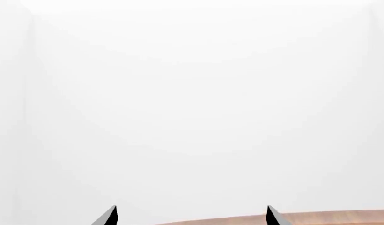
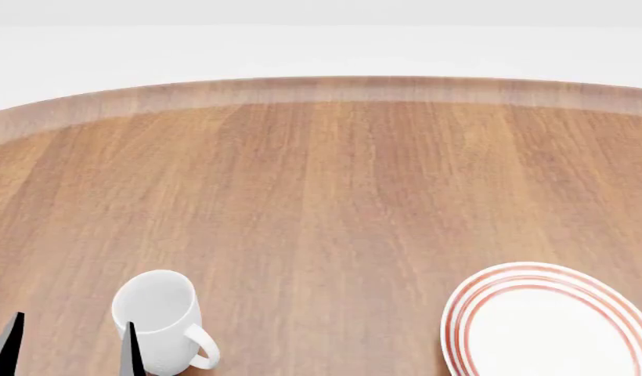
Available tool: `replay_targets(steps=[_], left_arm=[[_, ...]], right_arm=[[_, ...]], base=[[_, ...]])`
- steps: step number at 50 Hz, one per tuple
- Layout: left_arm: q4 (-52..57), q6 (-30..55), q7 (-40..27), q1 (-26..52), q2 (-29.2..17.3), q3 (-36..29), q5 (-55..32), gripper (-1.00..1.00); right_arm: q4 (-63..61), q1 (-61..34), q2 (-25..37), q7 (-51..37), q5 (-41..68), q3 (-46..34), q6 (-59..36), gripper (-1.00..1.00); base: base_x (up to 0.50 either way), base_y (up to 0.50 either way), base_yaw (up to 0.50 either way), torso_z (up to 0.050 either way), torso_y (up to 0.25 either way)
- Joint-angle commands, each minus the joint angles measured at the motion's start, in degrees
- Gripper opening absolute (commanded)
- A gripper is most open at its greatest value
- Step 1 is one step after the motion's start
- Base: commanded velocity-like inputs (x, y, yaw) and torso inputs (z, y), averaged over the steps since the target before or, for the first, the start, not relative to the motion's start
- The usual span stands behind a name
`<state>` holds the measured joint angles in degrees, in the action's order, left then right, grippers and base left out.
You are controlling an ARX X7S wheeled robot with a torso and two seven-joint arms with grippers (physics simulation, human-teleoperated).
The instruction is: Pick up the red mug and put it on the plate
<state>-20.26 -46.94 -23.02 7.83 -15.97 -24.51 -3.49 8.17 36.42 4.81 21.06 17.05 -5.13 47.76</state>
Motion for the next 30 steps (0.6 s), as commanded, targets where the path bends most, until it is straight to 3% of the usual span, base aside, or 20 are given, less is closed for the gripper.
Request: replay_targets(steps=[1, 19, 30], left_arm=[[-0.04, -0.08, -0.01, 0.06, -0.10, -0.20, -0.13, 1.00], [-0.27, -0.52, -0.28, 0.17, -0.14, -0.35, -0.10, 1.00], [-0.54, -1.04, -0.47, 0.26, -0.12, -0.41, -0.08, 1.00]], right_arm=[[-22.52, 6.54, 2.21, -5.54, 0.74, -2.71, -8.53, -1.00], [-44.08, 5.52, 4.67, -17.24, -1.85, -2.24, -27.11, -1.00], [-52.30, 0.08, 7.19, -25.08, 4.29, 0.09, -41.66, -1.00]], base=[[0.00, 0.00, 0.00, 0.000, 0.000], [0.00, 0.00, 0.00, 0.000, 0.000], [0.00, 0.00, 0.00, 0.000, 0.001]])
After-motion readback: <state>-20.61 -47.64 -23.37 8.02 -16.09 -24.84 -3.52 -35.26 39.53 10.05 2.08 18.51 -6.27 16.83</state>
